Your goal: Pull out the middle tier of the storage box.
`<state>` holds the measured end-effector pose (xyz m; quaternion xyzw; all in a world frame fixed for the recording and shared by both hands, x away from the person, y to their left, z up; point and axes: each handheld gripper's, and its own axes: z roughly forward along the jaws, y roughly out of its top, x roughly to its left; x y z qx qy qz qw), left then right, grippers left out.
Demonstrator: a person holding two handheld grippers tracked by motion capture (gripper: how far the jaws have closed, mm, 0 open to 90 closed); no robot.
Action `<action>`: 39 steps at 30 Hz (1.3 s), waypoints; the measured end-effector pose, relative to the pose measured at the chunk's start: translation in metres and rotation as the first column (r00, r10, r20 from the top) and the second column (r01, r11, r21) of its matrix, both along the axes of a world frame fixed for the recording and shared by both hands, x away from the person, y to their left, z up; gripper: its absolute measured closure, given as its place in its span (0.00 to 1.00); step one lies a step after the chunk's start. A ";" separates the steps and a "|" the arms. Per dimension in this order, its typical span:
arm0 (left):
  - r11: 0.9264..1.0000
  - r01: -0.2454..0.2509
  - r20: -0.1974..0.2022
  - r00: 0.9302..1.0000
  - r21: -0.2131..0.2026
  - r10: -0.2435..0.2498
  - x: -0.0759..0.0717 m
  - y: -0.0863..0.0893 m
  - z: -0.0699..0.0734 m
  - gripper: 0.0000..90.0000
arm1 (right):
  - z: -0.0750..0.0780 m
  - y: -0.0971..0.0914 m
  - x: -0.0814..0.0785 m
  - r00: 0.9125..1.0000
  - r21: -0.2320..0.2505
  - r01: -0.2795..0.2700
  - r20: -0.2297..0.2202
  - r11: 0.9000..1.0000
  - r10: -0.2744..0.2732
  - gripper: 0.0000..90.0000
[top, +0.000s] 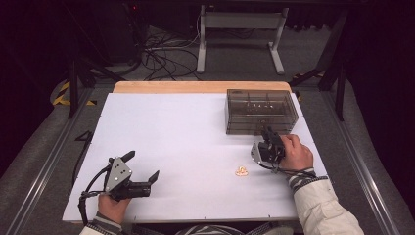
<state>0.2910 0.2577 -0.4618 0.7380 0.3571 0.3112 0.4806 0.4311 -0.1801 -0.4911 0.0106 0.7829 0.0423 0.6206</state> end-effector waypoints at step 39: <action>1.000 0.000 -0.001 1.000 0.002 0.000 0.000 0.000 0.000 0.03 | -0.006 0.002 0.008 0.999 -0.084 0.022 0.025 0.996 -0.020 0.89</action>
